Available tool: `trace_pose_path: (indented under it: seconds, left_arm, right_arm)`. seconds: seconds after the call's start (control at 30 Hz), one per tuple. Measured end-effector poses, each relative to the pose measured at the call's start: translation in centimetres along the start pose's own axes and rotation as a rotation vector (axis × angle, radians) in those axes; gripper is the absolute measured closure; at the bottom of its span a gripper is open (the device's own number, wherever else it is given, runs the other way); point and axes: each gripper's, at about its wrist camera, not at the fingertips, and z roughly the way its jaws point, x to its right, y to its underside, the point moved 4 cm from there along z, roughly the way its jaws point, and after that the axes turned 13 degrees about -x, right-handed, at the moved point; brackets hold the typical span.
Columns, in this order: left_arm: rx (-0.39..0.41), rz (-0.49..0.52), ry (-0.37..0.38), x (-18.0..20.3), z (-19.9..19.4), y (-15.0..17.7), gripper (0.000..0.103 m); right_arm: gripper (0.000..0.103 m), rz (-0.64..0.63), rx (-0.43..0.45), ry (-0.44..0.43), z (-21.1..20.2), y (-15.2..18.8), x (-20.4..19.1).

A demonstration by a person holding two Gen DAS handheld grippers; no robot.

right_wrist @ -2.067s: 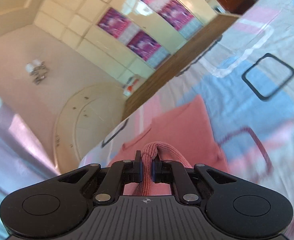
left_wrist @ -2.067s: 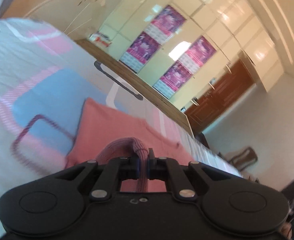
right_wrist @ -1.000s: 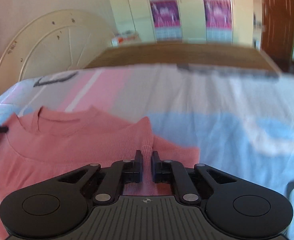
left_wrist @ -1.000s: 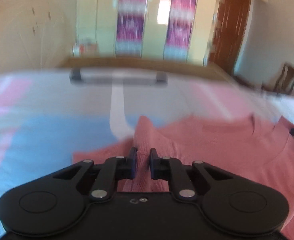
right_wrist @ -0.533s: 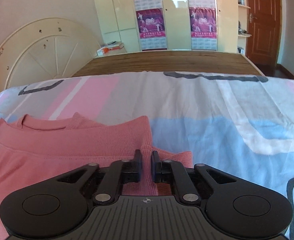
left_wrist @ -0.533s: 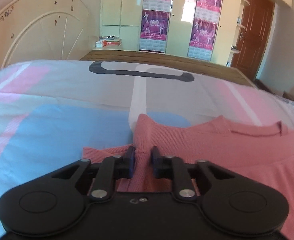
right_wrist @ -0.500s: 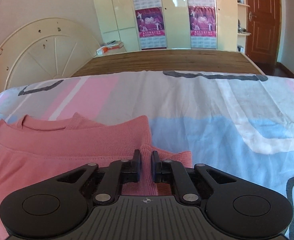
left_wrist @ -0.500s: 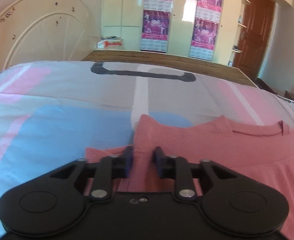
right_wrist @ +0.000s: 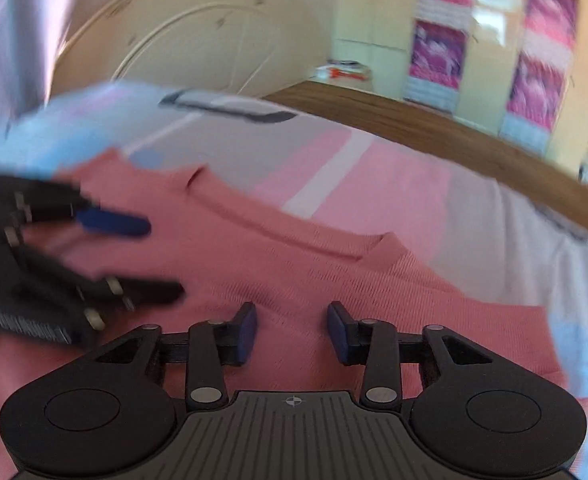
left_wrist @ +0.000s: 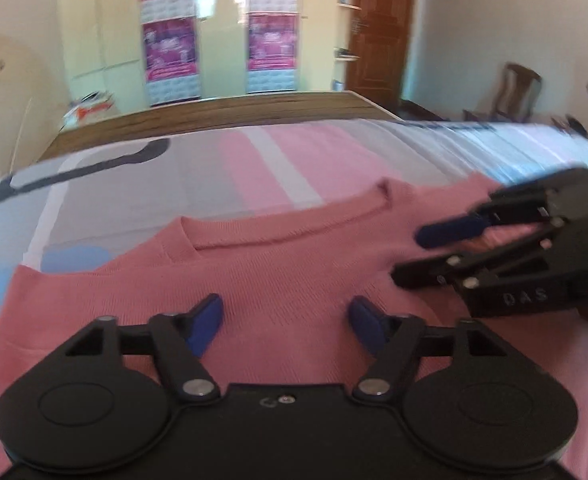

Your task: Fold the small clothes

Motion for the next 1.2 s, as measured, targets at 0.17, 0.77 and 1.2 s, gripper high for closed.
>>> trace_pose_path:
  seconds: [0.17,0.77,1.2]
  left_arm:
    - [0.017,-0.017,0.004,0.3,-1.9,0.0,0.041]
    - [0.121,-0.082,-0.036,-0.1,-7.6,4.2,0.035]
    - [0.056,-0.072,-0.079,2.3,-7.3,7.8,0.03]
  right_arm:
    - [0.061,0.002,0.005,0.027,-1.3,0.2,-0.4]
    - [0.062,0.18,0.109,0.097,-9.2,5.9,3.1]
    - [0.069,0.117,0.049,0.104,-8.2,8.6,-3.5]
